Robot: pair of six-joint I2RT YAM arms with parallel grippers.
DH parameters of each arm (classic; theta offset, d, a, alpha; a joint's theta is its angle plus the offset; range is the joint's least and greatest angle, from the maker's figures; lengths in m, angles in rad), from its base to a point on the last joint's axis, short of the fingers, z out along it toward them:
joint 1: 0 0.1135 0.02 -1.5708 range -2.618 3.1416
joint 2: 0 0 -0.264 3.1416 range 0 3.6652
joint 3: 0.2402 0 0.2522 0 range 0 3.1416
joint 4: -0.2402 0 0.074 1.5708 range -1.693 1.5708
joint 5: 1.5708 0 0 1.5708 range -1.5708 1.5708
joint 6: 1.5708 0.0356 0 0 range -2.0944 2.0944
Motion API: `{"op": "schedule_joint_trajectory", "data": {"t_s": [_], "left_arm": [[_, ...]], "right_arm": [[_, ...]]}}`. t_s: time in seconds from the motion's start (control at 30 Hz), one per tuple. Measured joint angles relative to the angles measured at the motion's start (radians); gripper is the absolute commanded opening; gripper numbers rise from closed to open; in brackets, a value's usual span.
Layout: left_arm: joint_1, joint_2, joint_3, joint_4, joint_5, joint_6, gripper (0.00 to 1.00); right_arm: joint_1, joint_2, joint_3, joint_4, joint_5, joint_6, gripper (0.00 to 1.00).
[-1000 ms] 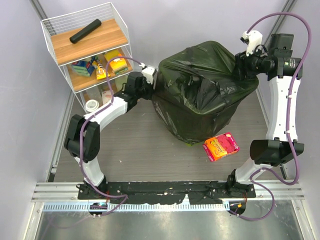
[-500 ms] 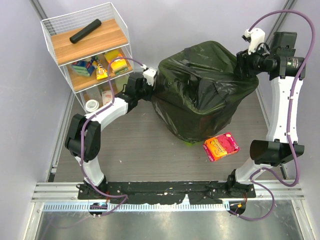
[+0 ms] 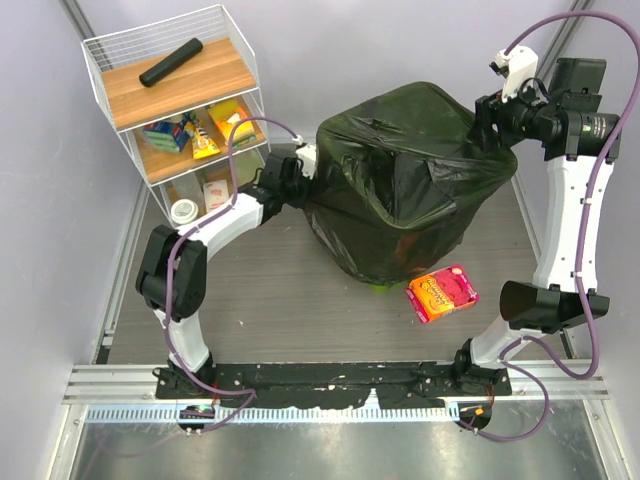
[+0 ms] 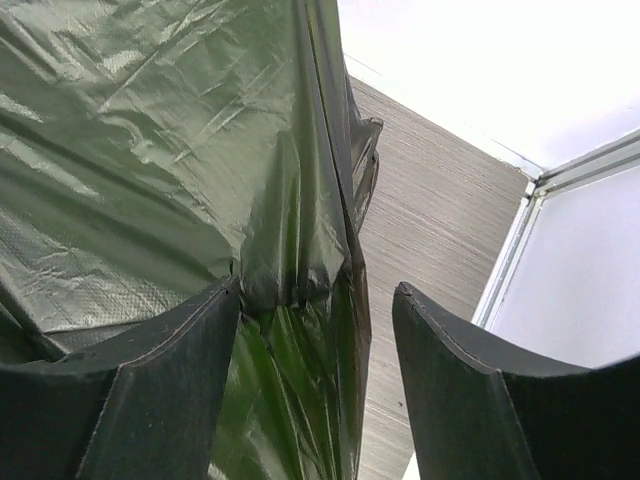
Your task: Put the trash bags into the trash bin
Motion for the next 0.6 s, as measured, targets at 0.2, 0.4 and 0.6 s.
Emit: {"op": "schedule_joint_trajectory", "data": {"t_s": [0.2, 0.4, 0.6], "left_arm": [[-0.003, 0.002, 0.025, -0.083, -0.039, 0.019, 0.17], [0.0, -0.003, 0.074, -0.196, -0.05, 0.048, 0.76], [0.003, -0.062, 0.079, -0.293, -0.058, 0.057, 1.0]], "right_arm": [[0.0, 0.0, 0.0, 0.0, -0.007, -0.001, 0.68], [0.0, -0.012, -0.001, 0.0, -0.017, -0.005, 0.68], [0.0, -0.042, -0.001, 0.0, -0.028, -0.011, 0.68]]}}
